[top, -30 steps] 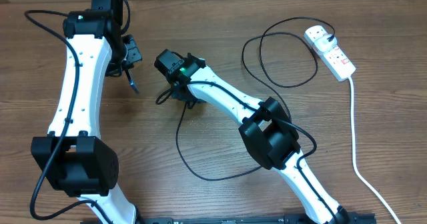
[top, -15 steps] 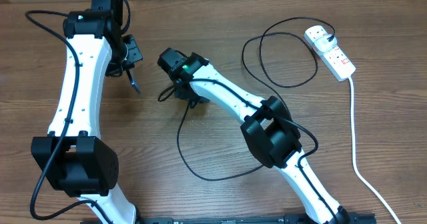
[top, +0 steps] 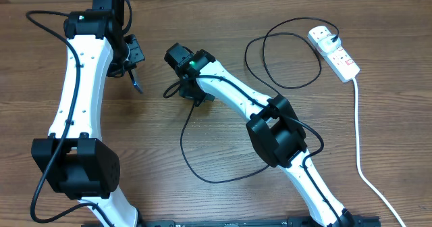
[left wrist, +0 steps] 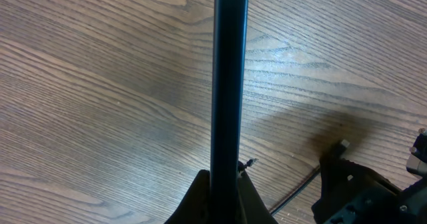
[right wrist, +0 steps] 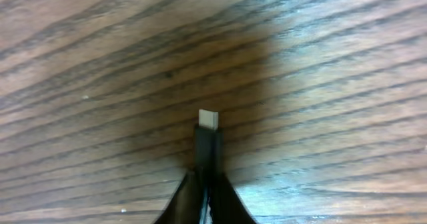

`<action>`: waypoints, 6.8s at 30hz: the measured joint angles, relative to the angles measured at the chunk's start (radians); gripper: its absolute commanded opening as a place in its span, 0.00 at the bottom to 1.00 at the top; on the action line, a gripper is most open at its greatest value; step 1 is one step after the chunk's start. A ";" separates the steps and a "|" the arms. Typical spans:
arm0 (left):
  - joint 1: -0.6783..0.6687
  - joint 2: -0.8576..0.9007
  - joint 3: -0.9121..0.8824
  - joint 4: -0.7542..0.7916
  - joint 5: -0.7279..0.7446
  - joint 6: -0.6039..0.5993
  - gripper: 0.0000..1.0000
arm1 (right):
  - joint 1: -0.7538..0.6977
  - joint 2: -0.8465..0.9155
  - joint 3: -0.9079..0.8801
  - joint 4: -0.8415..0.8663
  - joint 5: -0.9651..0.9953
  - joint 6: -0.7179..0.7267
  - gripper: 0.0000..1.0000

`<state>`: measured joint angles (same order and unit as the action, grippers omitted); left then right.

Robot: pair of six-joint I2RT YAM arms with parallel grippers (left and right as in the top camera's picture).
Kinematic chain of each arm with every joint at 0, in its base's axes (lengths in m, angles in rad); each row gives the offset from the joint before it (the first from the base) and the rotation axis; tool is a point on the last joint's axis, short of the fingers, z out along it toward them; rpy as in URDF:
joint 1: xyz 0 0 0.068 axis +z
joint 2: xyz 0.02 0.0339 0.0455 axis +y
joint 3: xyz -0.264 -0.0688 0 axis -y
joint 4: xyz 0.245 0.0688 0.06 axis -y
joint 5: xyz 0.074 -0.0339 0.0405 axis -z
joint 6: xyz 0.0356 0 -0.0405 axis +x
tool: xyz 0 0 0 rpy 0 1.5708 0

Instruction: Plug charger to phone and switch on socket

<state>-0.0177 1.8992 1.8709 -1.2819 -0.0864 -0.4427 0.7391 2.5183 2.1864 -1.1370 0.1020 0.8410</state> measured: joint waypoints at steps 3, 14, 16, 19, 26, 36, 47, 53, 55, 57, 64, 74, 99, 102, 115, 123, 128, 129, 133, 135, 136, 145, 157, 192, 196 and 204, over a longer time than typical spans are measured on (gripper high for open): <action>0.000 0.000 0.000 0.003 0.003 0.000 0.04 | -0.004 0.001 0.002 0.000 -0.020 -0.001 0.04; 0.013 0.000 0.000 0.170 0.317 0.111 0.04 | -0.037 -0.009 0.013 -0.037 -0.181 -0.109 0.04; 0.029 0.000 0.000 0.225 0.469 0.132 0.04 | -0.037 -0.033 0.013 -0.061 -0.204 -0.143 0.04; 0.069 0.001 0.000 0.313 0.688 0.139 0.04 | -0.037 -0.122 0.012 -0.082 -0.243 -0.206 0.04; 0.177 0.001 0.000 0.431 1.073 0.100 0.04 | -0.030 -0.457 0.013 -0.146 -0.303 -0.322 0.04; 0.195 0.001 0.000 0.542 1.451 0.052 0.04 | -0.025 -0.567 0.018 -0.147 -0.462 -0.442 0.04; 0.195 0.001 0.000 0.542 1.540 0.026 0.04 | -0.025 -0.566 0.018 -0.037 -0.496 -0.407 0.04; 0.188 0.001 0.000 0.542 1.546 0.026 0.04 | -0.025 -0.566 0.018 -0.020 -0.497 -0.400 0.04; 0.185 0.001 0.000 0.542 1.546 0.026 0.04 | -0.025 -0.566 0.018 -0.009 -0.497 -0.400 0.04; 0.179 0.001 0.000 0.534 1.545 0.026 0.04 | -0.025 -0.566 0.018 -0.003 -0.497 -0.400 0.04; 0.163 0.001 0.000 0.478 1.521 0.035 0.04 | -0.025 -0.566 0.018 -0.009 -0.452 -0.400 0.04; 0.162 0.002 0.000 0.474 1.475 0.053 0.04 | -0.025 -0.566 0.018 -0.036 -0.422 -0.399 0.04; 0.162 0.001 0.000 0.474 1.464 0.055 0.04 | -0.025 -0.567 0.018 -0.024 -0.401 -0.399 0.04; 0.162 0.001 0.000 0.474 1.475 0.063 0.04 | -0.025 -0.567 0.018 -0.023 -0.397 -0.397 0.04; 0.164 0.002 0.000 0.475 1.500 0.084 0.04 | -0.023 -0.567 0.018 -0.007 -0.383 -0.370 0.04; 0.170 0.001 0.000 0.473 1.500 0.086 0.04 | -0.017 -0.567 0.018 0.016 -0.383 -0.347 0.04; 0.172 0.001 0.000 0.443 1.499 0.118 0.04 | -0.016 -0.567 0.018 0.019 -0.383 -0.344 0.04; 0.174 0.002 0.000 0.432 1.499 0.128 0.04 | -0.014 -0.567 0.018 0.019 -0.383 -0.343 0.04; 0.181 0.001 0.000 0.410 1.500 0.152 0.04 | -0.010 -0.567 0.018 0.024 -0.383 -0.344 0.04; 0.183 0.002 0.000 0.410 1.500 0.159 0.04 | -0.010 -0.567 0.018 0.026 -0.383 -0.343 0.25; 0.183 0.002 0.000 0.409 1.499 0.159 0.04 | -0.010 -0.567 0.018 0.027 -0.383 -0.344 0.31; 0.164 0.001 0.000 0.351 1.381 0.165 0.04 | -0.042 -0.567 0.018 -0.028 -0.290 -0.344 0.70; 0.108 0.022 0.000 0.080 0.900 0.276 0.04 | -0.176 -0.567 0.018 -0.262 -0.138 -0.340 1.00; -0.125 0.474 -0.001 0.301 0.852 0.286 0.04 | -0.600 -0.567 -0.007 -0.381 -0.109 -0.397 1.00; -0.125 0.474 0.000 0.274 0.809 0.287 0.05 | -0.600 -0.567 -0.010 -0.381 -0.109 -0.397 1.00; -0.125 0.474 0.001 0.221 0.668 0.285 0.22 | -0.600 -0.567 -0.010 -0.381 -0.109 -0.397 1.00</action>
<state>-0.1429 2.3734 1.8717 -1.0611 0.5816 -0.1577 0.1387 1.9511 2.1765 -1.5177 -0.0074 0.4442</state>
